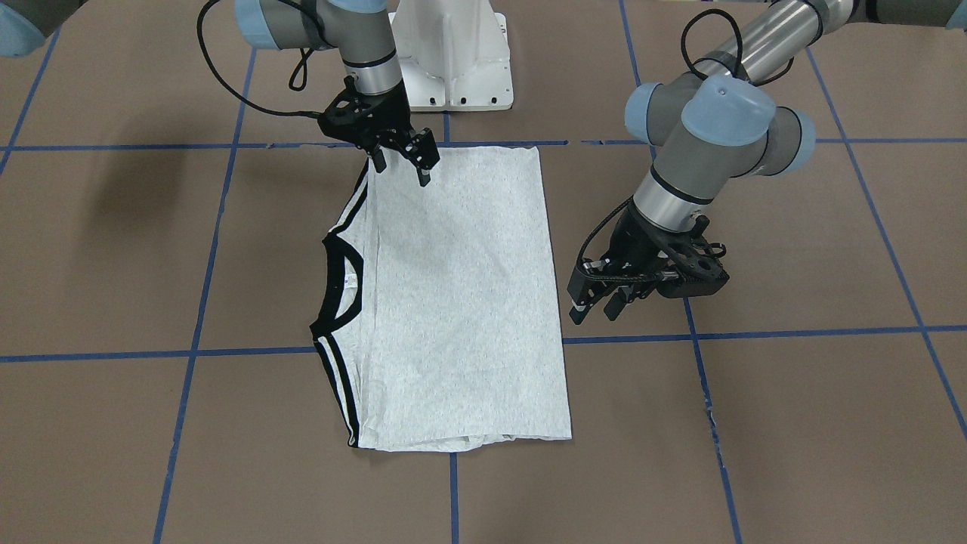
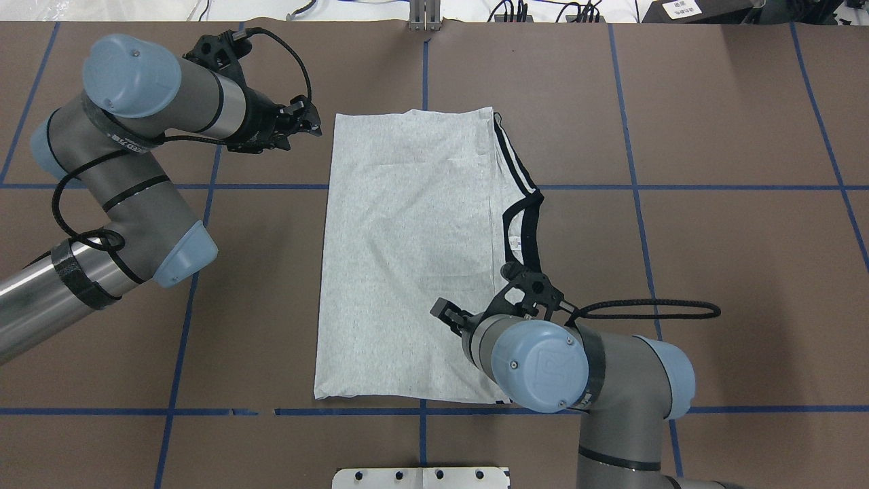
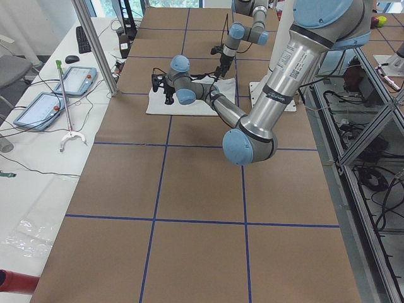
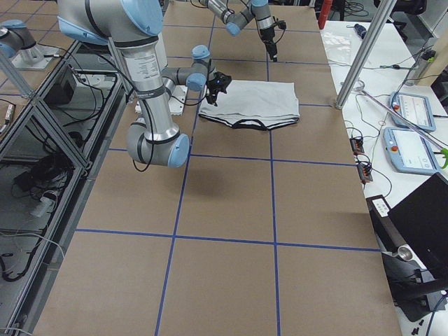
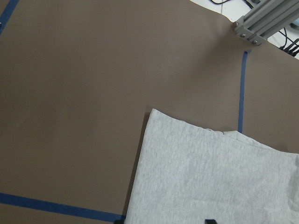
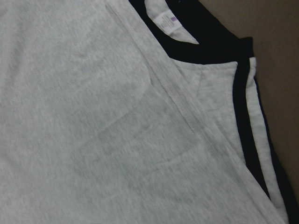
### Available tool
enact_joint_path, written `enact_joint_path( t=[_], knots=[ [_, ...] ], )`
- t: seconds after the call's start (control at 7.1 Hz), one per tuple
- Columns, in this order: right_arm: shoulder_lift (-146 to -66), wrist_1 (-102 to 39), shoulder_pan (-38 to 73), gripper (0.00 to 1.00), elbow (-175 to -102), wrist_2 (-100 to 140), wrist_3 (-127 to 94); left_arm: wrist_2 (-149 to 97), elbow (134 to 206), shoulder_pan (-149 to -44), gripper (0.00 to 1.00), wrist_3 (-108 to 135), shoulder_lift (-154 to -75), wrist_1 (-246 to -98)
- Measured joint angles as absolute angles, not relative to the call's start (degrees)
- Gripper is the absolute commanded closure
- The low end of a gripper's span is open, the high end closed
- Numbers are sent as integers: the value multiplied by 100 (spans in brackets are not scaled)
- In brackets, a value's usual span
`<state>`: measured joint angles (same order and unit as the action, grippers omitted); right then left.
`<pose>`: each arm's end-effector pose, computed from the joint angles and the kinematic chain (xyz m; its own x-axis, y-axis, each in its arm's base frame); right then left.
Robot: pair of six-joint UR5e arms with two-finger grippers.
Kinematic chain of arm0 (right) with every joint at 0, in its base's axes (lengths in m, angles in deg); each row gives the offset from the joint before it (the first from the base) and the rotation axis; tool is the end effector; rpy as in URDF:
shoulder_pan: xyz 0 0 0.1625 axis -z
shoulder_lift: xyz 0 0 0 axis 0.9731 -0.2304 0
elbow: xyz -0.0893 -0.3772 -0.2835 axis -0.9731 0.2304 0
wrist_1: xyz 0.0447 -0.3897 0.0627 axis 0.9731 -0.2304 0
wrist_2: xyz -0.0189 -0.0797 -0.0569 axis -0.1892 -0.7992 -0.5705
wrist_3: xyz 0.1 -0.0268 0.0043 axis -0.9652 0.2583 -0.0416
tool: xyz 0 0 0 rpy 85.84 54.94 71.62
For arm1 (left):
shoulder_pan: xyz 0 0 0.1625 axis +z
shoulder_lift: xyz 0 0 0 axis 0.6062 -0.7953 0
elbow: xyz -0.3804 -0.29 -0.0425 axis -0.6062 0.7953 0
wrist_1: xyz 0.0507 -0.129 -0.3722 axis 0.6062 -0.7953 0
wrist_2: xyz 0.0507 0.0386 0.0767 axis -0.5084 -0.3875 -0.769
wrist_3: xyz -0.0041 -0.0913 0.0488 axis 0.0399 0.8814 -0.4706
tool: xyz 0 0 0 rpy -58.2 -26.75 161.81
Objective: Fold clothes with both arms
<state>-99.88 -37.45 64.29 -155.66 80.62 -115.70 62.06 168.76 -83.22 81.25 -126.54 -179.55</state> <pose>-0.5689 -0.2734 0.3052 0.3960 0.5309 0.7492 -0.5267 0.7997 -0.2882 0.4175 -0.5730 0.3306 0.3566 -0.1926 -0.9142 0.4250 0.9048 -0.0249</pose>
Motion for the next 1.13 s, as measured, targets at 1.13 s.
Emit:
enact_joint_path(
  t=[1.13],
  knots=[
    [-10416,-3757,6888,0,-15605,7978,-12042,6202,17005,-8321,35,8233,-12655,-17949]
  ],
)
